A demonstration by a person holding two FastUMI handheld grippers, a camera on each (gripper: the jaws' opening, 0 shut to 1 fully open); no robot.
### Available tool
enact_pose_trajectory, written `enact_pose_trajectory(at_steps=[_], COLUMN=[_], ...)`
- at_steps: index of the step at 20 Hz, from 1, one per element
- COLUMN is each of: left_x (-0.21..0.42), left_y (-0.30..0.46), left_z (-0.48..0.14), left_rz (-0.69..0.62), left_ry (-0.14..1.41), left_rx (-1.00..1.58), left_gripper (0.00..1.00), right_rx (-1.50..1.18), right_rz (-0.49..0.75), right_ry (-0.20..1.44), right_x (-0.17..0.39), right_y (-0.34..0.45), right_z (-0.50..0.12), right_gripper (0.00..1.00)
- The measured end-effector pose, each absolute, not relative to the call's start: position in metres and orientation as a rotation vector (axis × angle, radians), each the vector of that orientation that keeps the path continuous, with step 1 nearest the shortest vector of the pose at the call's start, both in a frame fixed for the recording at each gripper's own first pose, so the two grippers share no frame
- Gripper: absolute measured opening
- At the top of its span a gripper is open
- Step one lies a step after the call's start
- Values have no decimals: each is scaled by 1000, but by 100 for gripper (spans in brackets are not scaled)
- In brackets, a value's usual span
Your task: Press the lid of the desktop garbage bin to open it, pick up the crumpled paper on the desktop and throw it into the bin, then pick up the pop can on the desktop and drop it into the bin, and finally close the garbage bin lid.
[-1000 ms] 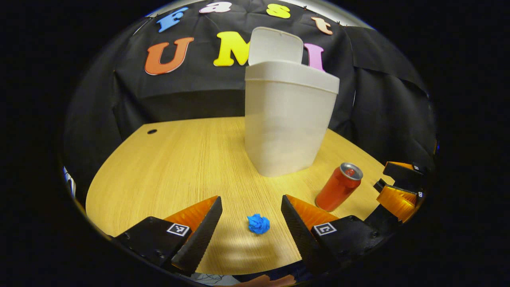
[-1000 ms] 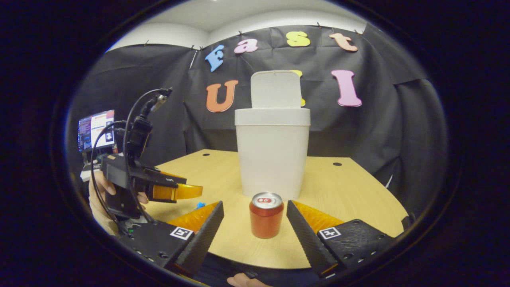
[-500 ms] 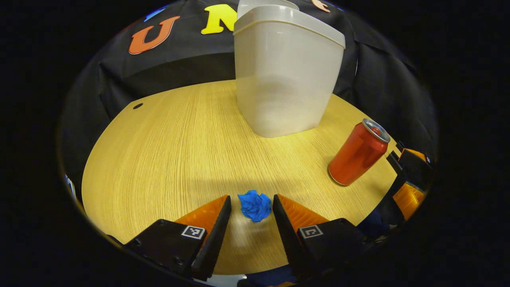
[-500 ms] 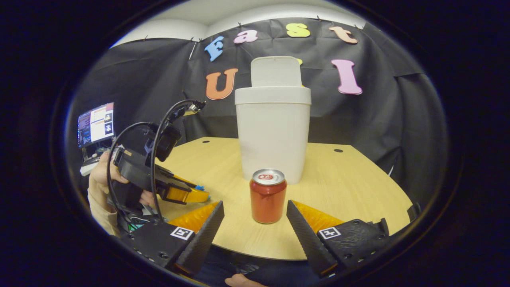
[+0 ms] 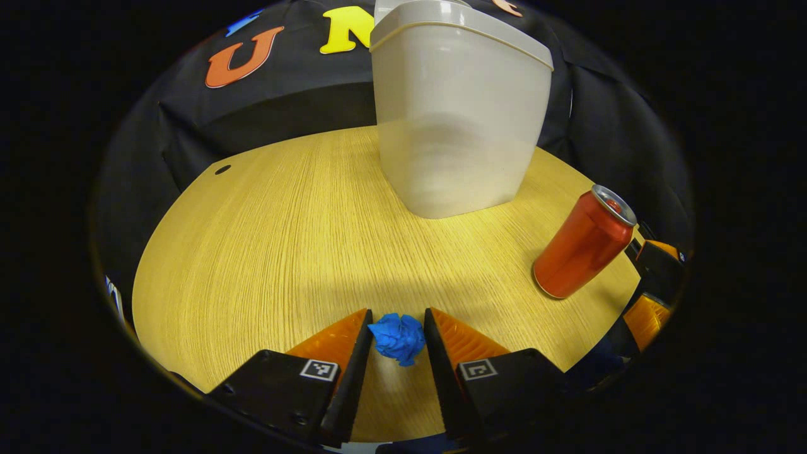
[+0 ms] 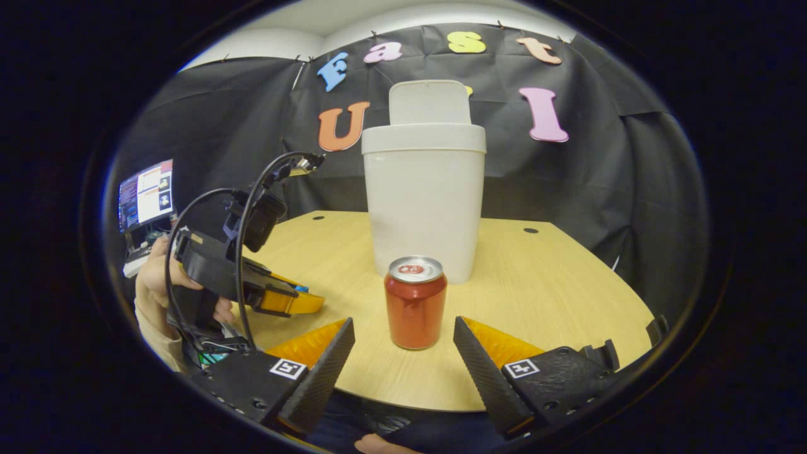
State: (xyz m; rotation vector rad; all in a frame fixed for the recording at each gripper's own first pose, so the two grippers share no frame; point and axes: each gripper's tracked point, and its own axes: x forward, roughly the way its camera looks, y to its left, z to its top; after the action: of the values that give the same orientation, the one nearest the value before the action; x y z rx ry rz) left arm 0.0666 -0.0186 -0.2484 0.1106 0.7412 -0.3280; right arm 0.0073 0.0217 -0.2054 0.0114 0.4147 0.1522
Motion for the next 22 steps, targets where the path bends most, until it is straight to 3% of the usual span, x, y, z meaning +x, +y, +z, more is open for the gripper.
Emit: enact_pose_trajectory(at_steps=[2,5,9,11,12,15,16,18,19,21,22], left_x=[64,64,68,68,70,68,69,69,70,69,67], left_y=[-20,-20,-20,-17,-16,-12,-11,-1,5,9,9], left_z=[-248,-239,-218,-211,-206,-190,-184,-170,-164,-150,-141], left_rz=[-340,-341,-336,-322,-314,-300,-298,-259,-231,-203,-202], left_ry=[732,703,640,617,603,556,540,508,488,439,417], left_rx=[124,140,128,116,112,88,75,79,89,87,74], left_gripper=[38,33,33,33,33,33,33,38,33,38,33], right_rx=[22,35,35,12,-3,-53,-46,-30,-34,-41,-39], right_rz=[144,140,136,121,107,68,62,51,45,39,34], right_ry=[423,418,420,407,401,392,397,412,416,428,434], right_x=[13,20,33,42,48,65,71,78,79,80,81], right_y=[21,20,28,29,28,28,29,29,29,28,28], right_z=[-210,-213,-218,-220,-222,-228,-230,-233,-234,-238,-238], right_gripper=[98,97,92,95,91,99,92,94,95,96,95])
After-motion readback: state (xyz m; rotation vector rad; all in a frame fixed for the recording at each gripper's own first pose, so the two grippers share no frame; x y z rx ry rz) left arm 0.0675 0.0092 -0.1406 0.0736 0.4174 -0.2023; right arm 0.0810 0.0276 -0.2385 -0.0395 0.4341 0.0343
